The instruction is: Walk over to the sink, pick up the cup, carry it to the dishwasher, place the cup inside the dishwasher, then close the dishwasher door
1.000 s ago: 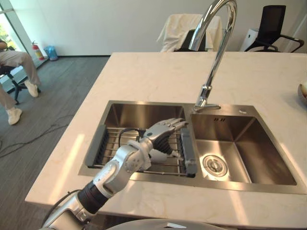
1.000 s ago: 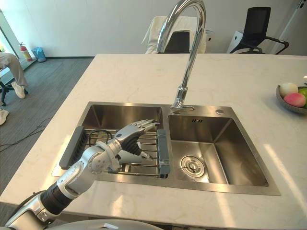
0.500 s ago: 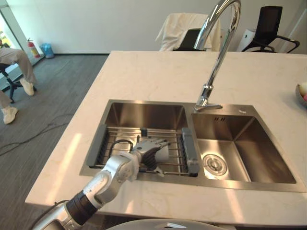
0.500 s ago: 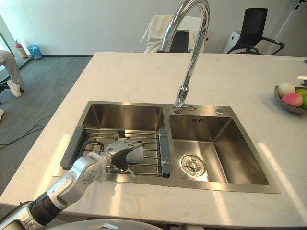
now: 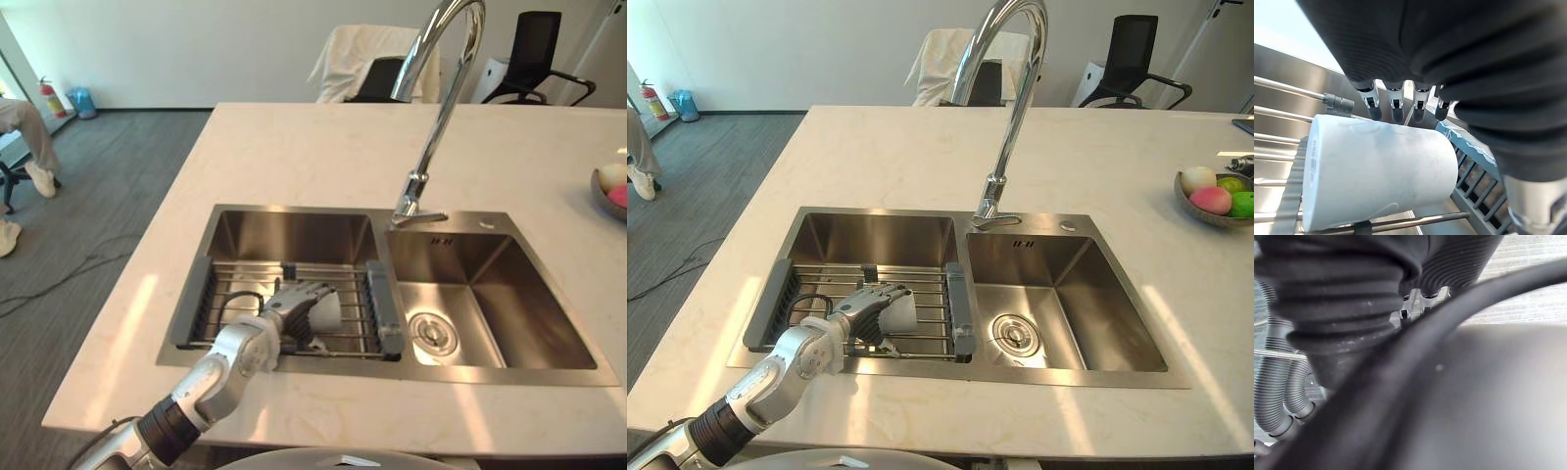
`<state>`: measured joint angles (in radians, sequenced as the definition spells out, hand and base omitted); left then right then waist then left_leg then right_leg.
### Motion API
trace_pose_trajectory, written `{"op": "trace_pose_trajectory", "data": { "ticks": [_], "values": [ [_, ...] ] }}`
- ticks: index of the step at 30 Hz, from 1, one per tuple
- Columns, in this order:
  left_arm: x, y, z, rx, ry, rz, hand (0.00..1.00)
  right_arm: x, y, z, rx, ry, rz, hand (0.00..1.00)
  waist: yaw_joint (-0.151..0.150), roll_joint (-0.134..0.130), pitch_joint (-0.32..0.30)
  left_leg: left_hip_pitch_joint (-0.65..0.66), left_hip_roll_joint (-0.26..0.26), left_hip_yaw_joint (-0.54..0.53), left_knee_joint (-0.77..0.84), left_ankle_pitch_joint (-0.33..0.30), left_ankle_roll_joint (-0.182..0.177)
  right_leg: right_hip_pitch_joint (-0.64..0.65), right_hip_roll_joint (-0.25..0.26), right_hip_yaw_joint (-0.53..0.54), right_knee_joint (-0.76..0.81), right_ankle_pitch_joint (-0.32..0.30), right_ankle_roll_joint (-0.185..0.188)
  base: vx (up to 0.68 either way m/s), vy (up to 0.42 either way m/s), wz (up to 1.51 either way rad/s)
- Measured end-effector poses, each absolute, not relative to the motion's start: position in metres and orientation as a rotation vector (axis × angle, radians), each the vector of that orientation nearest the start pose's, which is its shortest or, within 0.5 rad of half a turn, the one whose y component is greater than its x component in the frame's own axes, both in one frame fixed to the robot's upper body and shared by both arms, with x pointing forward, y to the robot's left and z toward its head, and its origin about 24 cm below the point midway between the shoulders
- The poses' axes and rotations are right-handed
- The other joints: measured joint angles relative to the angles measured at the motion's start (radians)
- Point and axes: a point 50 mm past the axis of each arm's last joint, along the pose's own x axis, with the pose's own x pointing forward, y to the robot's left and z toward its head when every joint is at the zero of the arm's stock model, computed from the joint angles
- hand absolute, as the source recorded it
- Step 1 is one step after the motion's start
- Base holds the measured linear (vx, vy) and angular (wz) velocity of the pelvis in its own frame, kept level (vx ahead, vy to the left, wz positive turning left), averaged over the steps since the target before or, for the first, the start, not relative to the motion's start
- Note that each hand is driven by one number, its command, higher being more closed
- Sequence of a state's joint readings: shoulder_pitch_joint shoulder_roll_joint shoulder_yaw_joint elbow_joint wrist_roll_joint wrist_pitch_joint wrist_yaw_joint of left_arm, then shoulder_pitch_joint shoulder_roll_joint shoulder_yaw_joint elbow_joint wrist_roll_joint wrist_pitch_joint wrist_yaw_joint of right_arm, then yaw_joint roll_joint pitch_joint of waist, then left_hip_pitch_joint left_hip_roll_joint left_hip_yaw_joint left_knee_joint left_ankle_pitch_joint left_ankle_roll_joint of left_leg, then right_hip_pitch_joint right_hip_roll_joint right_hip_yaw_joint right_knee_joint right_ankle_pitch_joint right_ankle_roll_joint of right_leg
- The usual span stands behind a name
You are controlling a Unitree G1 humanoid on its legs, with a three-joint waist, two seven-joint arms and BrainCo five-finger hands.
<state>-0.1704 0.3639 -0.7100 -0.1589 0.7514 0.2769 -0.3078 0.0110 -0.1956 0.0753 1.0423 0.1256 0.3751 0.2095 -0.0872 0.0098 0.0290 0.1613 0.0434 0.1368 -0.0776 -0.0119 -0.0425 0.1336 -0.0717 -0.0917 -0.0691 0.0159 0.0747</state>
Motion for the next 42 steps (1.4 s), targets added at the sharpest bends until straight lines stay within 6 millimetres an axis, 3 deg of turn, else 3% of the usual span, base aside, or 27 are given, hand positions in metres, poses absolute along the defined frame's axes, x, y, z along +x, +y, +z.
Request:
{"op": "trace_pose_trajectory", "data": {
  "ticks": [23,30,42],
  "values": [
    [0.255,0.064,0.016,1.252,0.111,-0.605,0.0,0.095,-0.201,-0.162,0.025,1.424,0.082,0.0,-0.034,0.002,0.002,0.032,0.007,0.083,0.0,-0.017,-0.005,-0.005,0.011,0.081,-0.018,0.019,-0.001,-0.03,-0.017,-0.1],
    [0.262,0.079,0.003,1.267,0.225,-0.552,0.0,0.095,-0.2,-0.162,0.03,1.422,0.09,0.0,-0.046,0.001,0.002,0.029,0.008,0.085,0.0,-0.019,-0.006,-0.01,0.013,0.083,-0.017,0.019,0.0,0.0,-0.005,0.0],
    [0.262,0.084,-0.004,1.257,0.288,-0.541,0.0,0.096,-0.2,-0.161,0.021,1.443,0.133,0.0,-0.047,-0.002,0.005,0.041,0.008,0.085,0.0,-0.019,-0.006,0.003,0.013,0.083,-0.018,0.019,0.0,-0.02,-0.016,0.0]
  ]
}}
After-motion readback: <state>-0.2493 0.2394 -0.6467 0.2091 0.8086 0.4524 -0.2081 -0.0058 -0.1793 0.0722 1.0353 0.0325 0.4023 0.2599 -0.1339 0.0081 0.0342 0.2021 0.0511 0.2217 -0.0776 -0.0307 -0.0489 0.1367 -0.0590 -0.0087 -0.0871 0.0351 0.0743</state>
